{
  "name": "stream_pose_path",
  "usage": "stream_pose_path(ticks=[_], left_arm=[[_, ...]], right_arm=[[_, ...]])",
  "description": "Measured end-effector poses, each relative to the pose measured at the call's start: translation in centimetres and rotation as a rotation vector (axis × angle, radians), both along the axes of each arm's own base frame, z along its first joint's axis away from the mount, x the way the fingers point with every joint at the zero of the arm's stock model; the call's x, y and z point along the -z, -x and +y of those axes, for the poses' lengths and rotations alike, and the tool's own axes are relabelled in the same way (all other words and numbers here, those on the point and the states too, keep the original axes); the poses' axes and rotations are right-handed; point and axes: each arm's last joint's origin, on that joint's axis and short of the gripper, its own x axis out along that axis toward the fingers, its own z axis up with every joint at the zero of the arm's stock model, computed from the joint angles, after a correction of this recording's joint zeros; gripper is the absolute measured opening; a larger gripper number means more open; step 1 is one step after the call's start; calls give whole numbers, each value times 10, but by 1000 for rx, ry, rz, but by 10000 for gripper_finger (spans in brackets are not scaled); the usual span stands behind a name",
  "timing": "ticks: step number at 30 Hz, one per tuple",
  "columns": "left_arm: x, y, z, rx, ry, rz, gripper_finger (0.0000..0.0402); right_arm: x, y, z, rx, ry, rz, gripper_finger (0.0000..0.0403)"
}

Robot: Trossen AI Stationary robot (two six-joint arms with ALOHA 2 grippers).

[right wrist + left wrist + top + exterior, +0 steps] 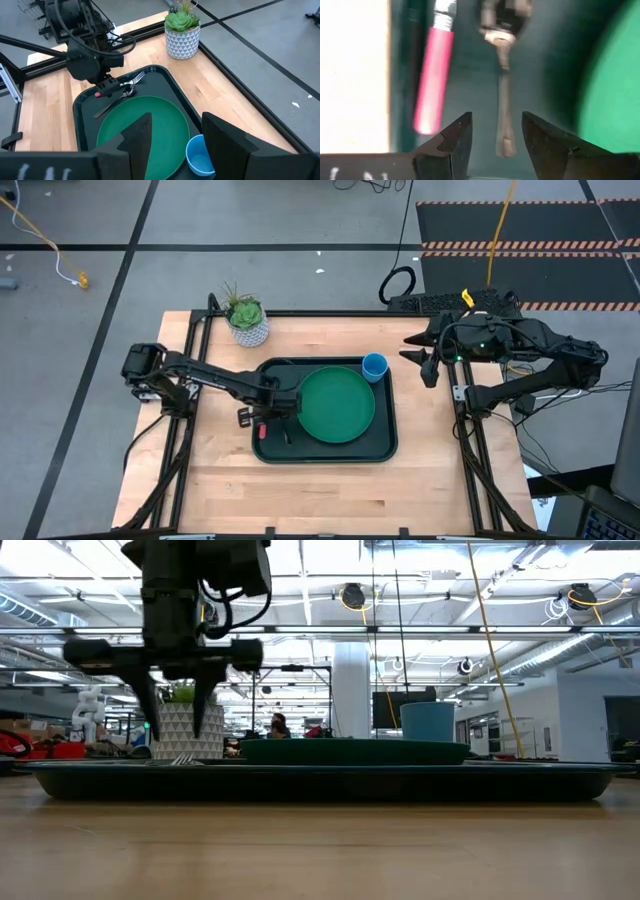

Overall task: Pick and place plate/cup/fork/spoon on tray
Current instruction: Put the black spoon on the dark green serving tray to the right of the pink fork

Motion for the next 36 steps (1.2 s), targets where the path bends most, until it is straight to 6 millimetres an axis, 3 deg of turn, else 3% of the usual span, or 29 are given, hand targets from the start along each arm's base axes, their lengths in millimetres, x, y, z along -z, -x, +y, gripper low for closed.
stream_pose_path(ticks=[5, 20, 36], left_arm=[[2, 0, 1, -5, -28, 3, 172], [36, -15, 4, -22, -29, 60, 172], [41, -15, 9, 6, -16, 81, 172]], right_arm=[[1, -1, 0, 3, -3, 3, 167], [1, -1, 0, 15, -24, 3, 167], [1, 0, 0, 14, -23, 6, 167]])
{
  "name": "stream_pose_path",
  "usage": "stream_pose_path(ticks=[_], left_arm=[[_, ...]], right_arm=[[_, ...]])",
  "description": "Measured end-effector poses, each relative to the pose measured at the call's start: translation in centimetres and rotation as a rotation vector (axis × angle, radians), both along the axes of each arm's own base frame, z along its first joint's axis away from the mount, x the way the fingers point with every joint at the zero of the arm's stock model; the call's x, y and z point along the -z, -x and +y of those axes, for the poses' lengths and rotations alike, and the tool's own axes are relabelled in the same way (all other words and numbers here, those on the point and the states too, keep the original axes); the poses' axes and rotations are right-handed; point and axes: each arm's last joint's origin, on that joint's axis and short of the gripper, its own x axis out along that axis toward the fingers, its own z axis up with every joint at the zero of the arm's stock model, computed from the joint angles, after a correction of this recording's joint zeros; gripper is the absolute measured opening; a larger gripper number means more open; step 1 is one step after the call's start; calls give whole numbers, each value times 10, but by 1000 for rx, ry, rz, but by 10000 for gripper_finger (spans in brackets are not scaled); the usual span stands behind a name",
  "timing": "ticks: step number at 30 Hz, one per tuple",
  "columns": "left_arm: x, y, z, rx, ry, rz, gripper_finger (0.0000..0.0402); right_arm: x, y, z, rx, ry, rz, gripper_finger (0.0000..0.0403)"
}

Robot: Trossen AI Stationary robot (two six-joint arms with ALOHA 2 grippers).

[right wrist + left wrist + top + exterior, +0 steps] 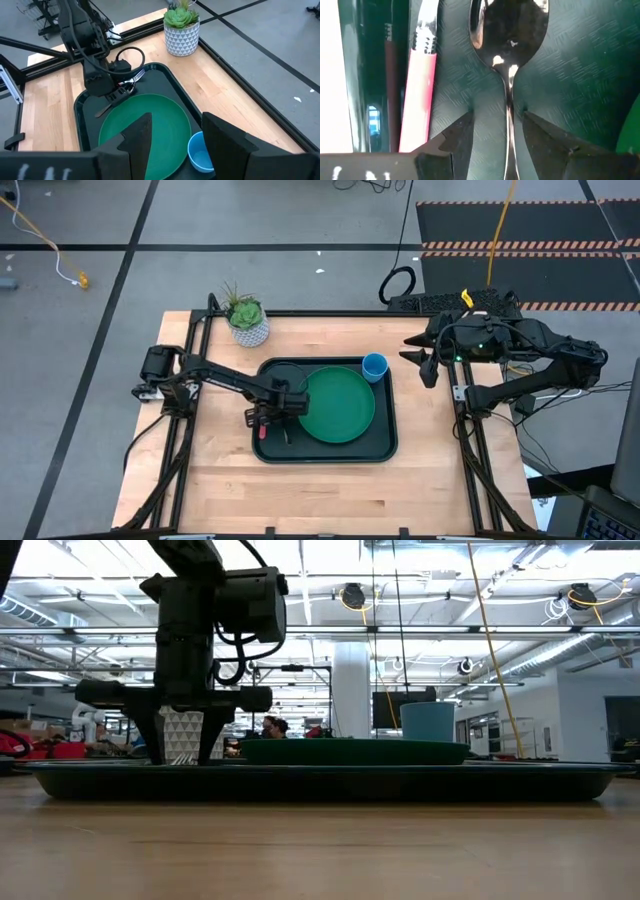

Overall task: Pick and place plate/cup/fork/spoon on tray
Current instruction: Put the black spoon on the dark green serving tray to the right of the pink fork

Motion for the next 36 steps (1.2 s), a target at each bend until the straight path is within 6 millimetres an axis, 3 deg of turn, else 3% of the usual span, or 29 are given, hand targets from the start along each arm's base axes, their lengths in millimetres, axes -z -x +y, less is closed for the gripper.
stream_pose_path(ticks=[10, 25, 36], left_arm=[[0, 0, 8, 3, 18, -3, 164], [-3, -6, 7, 1, 31, -48, 10], [-5, -6, 7, 2, 44, -51, 15]], right_arm=[[0, 0, 0, 0, 2, 1, 167], [0, 0, 0, 0, 7, 2, 167], [0, 0, 0, -7, 17, 7, 167]])
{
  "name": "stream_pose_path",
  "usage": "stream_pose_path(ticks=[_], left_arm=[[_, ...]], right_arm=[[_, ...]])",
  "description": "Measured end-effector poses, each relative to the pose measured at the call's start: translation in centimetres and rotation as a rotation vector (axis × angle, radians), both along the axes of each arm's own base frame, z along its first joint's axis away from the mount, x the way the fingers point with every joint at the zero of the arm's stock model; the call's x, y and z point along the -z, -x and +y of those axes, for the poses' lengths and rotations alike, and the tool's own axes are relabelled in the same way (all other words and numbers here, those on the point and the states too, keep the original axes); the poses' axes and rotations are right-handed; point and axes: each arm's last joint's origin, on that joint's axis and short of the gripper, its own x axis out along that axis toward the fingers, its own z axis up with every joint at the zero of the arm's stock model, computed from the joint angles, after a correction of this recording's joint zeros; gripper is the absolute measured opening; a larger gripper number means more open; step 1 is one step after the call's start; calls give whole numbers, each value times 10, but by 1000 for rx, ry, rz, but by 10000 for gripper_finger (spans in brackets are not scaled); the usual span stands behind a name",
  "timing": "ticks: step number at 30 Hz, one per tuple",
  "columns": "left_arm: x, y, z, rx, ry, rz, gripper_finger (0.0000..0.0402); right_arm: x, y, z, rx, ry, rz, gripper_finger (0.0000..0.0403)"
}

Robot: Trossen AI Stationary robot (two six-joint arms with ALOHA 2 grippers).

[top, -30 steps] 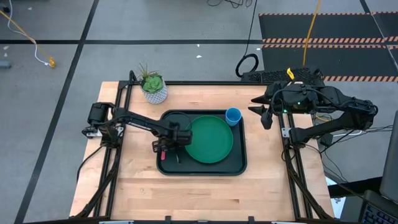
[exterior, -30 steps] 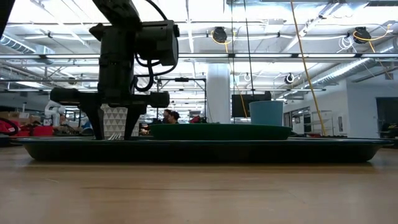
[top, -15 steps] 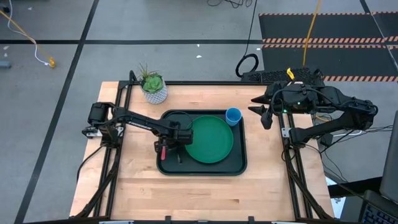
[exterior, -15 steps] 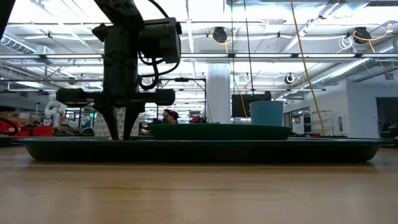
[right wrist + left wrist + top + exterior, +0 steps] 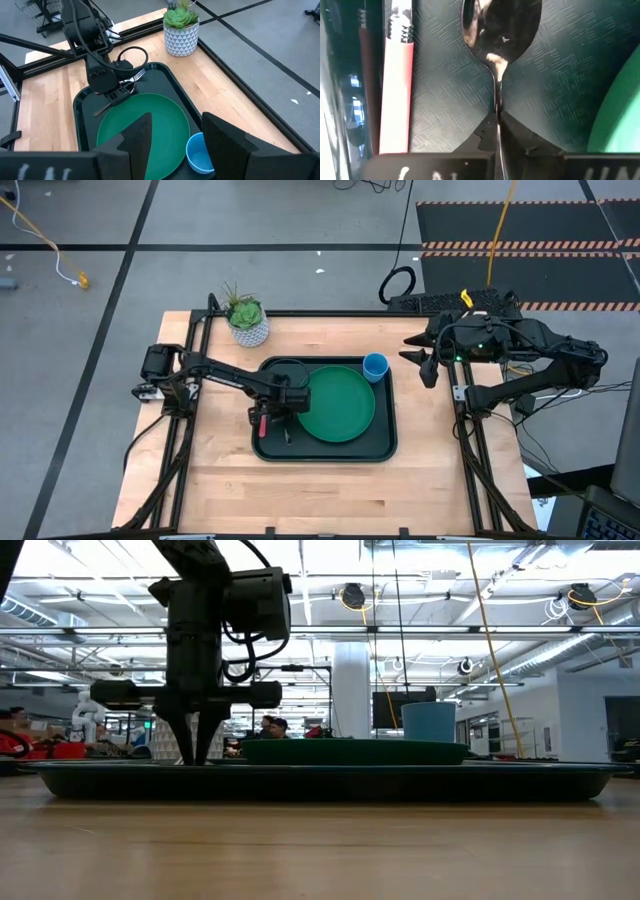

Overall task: Pick and place plate/cup/fork/spoon on tray
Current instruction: Put the black spoon on the dark green serving tray to the right of the pink fork

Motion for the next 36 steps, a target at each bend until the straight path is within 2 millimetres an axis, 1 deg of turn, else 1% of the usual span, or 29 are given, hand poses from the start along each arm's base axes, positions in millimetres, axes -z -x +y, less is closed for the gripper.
stream_pose_path(ticks=[3, 7, 11, 17, 22, 28, 33, 36], left_arm=[[-1, 0, 0, 0, 0, -1, 4], [-1, 1, 3, 7, 8, 3, 10], [-1, 1, 6, 15, 11, 1, 4], [-1, 1, 15, 40, 22, 1, 10], [-1, 2, 25, 53, 19, -2, 3], [-1, 4, 34, 70, 17, 8, 13], [-1, 8, 38, 114, 24, 43, 4], [-1, 9, 39, 140, 25, 45, 5]], right_arm=[[0, 0, 0, -3, 5, 1, 167], [0, 0, 0, -4, 5, 1, 167], [0, 0, 0, -4, 5, 1, 167], [0, 0, 0, -6, 8, 3, 167], [0, 0, 0, -6, 8, 4, 167], [1, 1, 0, -6, 8, 16, 167], [1, 1, 0, -5, 9, 18, 167], [1, 1, -1, 17, 24, 19, 167]])
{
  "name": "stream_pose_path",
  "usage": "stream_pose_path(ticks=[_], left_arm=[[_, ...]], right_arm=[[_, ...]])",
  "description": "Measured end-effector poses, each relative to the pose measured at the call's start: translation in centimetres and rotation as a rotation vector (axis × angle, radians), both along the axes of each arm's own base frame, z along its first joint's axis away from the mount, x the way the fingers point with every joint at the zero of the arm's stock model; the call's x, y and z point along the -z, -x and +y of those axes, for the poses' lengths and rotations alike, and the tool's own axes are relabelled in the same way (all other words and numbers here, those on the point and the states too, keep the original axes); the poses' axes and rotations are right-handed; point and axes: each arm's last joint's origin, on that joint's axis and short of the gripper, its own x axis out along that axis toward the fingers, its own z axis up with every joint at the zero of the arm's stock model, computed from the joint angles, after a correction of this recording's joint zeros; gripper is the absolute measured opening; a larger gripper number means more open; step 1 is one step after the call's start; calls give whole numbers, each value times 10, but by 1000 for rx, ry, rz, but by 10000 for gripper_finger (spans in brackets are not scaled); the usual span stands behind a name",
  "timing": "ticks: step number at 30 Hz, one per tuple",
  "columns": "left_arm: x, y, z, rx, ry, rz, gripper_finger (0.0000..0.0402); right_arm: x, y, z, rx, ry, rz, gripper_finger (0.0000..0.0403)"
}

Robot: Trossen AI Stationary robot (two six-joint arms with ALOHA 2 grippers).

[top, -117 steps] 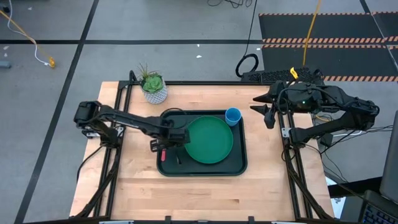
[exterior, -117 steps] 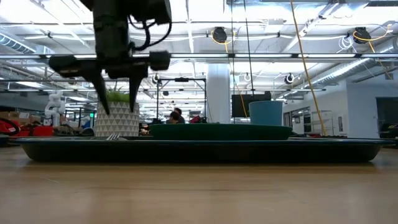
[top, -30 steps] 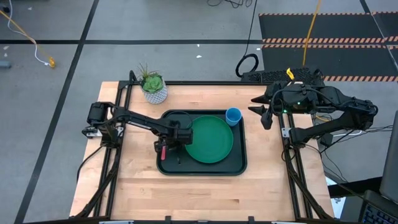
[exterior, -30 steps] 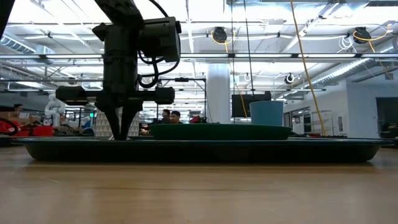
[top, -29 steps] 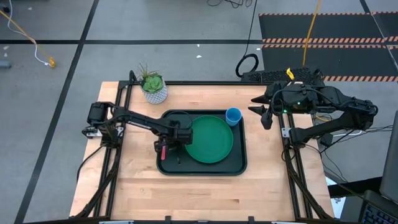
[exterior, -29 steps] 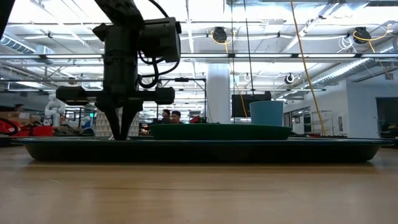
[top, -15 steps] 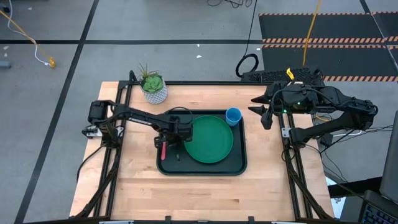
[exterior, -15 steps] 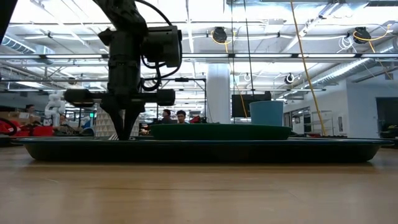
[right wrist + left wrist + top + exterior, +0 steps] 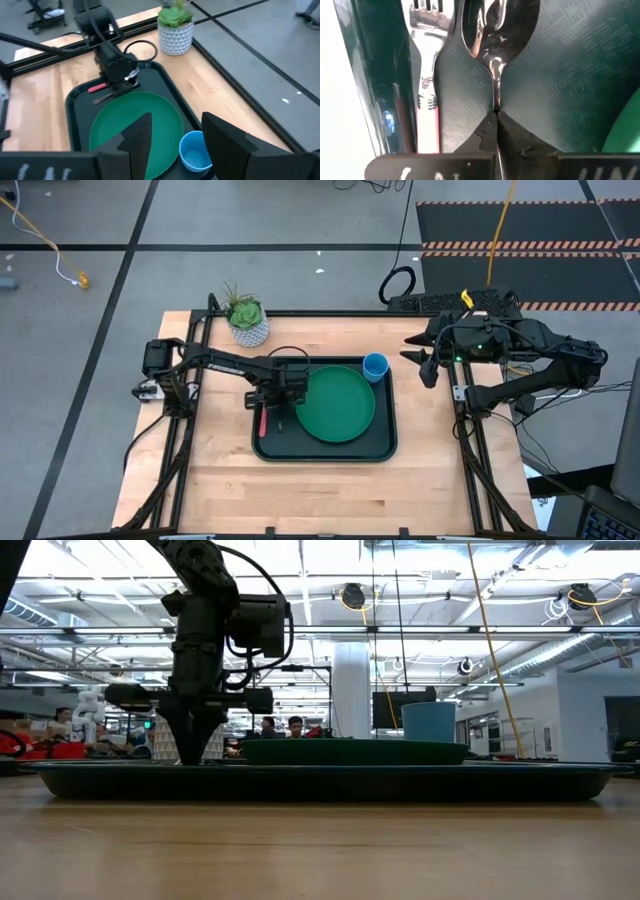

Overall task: Pick and place plate/cup/fork/spoon on tray
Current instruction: Put the black spoon on the dark green serving tray to the right of the pink fork

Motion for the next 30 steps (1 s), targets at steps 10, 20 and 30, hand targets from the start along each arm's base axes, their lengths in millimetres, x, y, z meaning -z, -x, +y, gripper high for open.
stream_pose_path(ticks=[10, 20, 30], left_arm=[[0, 0, 0, 45, -3, -9, 10], [0, -2, 0, 27, -3, -20, 21], [0, -2, -2, 14, 21, -24, 32]], right_arm=[[0, -1, -1, 23, 19, 3, 167], [0, -1, -1, 19, 24, 6, 167], [0, -1, -1, 20, 23, 5, 167]])
